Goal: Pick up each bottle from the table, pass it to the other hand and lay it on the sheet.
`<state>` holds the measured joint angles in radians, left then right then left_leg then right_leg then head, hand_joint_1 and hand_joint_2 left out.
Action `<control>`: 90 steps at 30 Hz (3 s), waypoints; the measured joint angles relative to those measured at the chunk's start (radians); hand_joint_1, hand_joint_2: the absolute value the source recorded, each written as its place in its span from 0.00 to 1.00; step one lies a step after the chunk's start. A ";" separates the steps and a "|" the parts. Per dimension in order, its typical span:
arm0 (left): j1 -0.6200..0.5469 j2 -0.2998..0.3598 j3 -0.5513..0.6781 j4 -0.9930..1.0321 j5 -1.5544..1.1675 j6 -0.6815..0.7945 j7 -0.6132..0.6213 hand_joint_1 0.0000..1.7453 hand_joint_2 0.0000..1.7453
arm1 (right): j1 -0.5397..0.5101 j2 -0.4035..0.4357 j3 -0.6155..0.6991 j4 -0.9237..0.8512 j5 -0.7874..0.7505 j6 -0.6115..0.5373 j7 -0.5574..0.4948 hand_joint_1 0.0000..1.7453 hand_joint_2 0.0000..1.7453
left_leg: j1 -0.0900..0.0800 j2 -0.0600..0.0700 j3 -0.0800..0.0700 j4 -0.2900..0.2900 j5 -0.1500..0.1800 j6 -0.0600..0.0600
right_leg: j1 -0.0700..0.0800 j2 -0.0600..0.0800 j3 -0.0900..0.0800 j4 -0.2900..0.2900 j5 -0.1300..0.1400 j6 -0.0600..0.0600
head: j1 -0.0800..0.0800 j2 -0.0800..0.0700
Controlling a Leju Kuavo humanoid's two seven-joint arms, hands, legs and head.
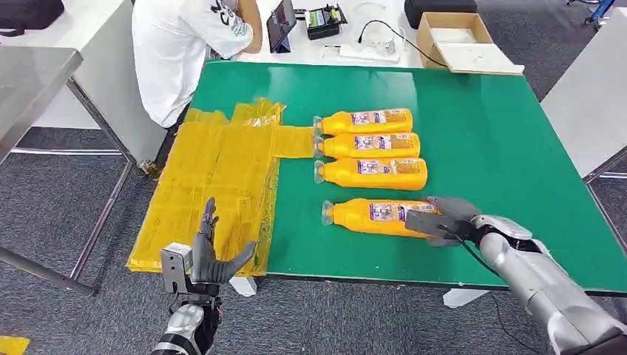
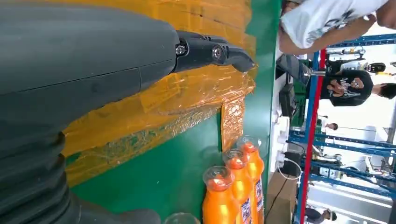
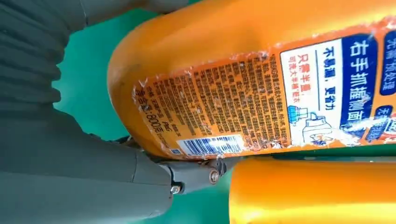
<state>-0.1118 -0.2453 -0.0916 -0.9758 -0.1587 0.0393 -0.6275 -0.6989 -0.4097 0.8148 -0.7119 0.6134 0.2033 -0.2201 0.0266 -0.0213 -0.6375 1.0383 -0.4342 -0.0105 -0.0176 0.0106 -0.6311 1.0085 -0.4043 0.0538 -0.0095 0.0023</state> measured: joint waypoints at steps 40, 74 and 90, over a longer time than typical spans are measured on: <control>0.023 -0.002 0.004 -0.098 0.149 -0.021 0.052 0.00 1.00 | 0.549 0.287 -0.522 -0.643 -0.183 -0.422 -0.353 1.00 1.00 | 0.001 0.000 -0.001 -0.001 -0.001 0.000 | 0.000 0.000 -0.001 0.000 -0.001 -0.001 | 0.000 0.000; 0.019 0.056 -0.154 -0.293 0.451 -0.403 0.186 0.00 1.00 | 0.580 0.629 -0.537 -0.378 -0.361 -0.320 -0.475 1.00 1.00 | 0.001 0.000 -0.001 -0.001 0.000 -0.001 | 0.000 0.000 -0.001 0.000 -0.001 0.000 | 0.000 0.000; -0.024 0.097 -0.233 -0.249 0.440 -0.493 0.210 0.00 1.00 | 0.449 0.679 -0.425 -0.181 -0.352 -0.362 -0.476 1.00 1.00 | 0.001 0.000 -0.001 -0.001 0.000 -0.001 | 0.000 0.000 -0.001 0.000 -0.001 0.000 | 0.001 0.000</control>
<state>-0.1358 -0.1484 -0.3246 -1.2246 0.2812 -0.4536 -0.4173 -0.2501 0.2693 0.3899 -0.8933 0.2618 -0.1591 -0.6958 0.0273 -0.0209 -0.6382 1.0374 -0.4345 -0.0112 -0.0172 0.0106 -0.6323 1.0087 -0.4051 0.0534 -0.0088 0.0023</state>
